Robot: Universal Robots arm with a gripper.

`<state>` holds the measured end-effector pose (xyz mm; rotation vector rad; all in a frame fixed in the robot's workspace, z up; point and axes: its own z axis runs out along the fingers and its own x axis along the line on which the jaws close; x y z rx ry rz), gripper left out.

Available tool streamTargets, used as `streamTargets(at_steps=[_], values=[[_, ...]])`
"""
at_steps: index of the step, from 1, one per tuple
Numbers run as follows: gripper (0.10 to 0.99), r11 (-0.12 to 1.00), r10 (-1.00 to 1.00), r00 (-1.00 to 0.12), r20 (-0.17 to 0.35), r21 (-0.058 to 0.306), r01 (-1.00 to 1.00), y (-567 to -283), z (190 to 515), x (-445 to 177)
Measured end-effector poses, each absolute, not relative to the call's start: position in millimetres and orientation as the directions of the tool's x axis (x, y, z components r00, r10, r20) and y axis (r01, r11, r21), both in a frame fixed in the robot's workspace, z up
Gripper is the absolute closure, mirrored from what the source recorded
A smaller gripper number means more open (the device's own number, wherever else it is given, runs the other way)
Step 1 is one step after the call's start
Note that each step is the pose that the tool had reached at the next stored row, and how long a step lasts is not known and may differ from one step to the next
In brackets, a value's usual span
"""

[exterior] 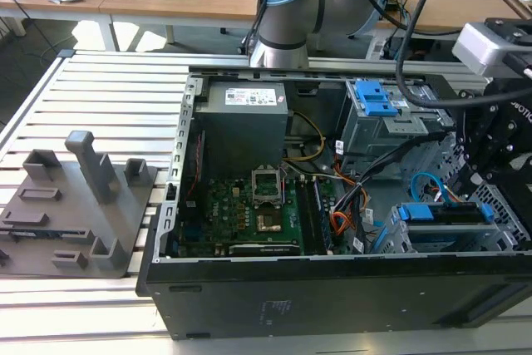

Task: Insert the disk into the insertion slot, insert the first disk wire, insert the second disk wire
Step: 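Insert the second disk wire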

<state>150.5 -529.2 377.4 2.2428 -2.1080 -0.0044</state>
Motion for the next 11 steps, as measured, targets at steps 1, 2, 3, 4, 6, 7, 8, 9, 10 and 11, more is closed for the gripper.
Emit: streamTargets(at_steps=[1,2,3,4,6,7,8,9,10,11], values=[[0.980,-0.061,-0.997,0.063,0.042,0.048,-0.997,-529.2,381.6,150.5],[0.980,-0.061,-0.997,0.063,0.042,0.048,-0.997,-529.2,386.6,150.5],[0.980,-0.061,-0.997,0.063,0.042,0.048,-0.997,-529.2,388.5,150.5],[0.980,-0.061,-0.997,0.063,0.041,0.048,-0.997,-529.3,389.6,150.5],[0.980,-0.061,-0.997,0.063,0.041,0.048,-0.997,-529.2,390.1,150.5],[0.980,-0.061,-0.997,0.063,0.041,0.048,-0.997,-529.2,390.1,150.5],[0.980,-0.061,-0.997,0.063,0.042,0.048,-0.997,-529.2,390.3,150.5],[0.980,-0.061,-0.997,0.063,0.041,0.048,-0.997,-529.2,390.3,150.5],[0.980,-0.061,-0.997,0.063,0.041,0.048,-0.997,-529.2,390.4,150.5],[0.980,-0.061,-0.997,0.063,0.041,0.048,-0.997,-529.2,390.4,150.5]])
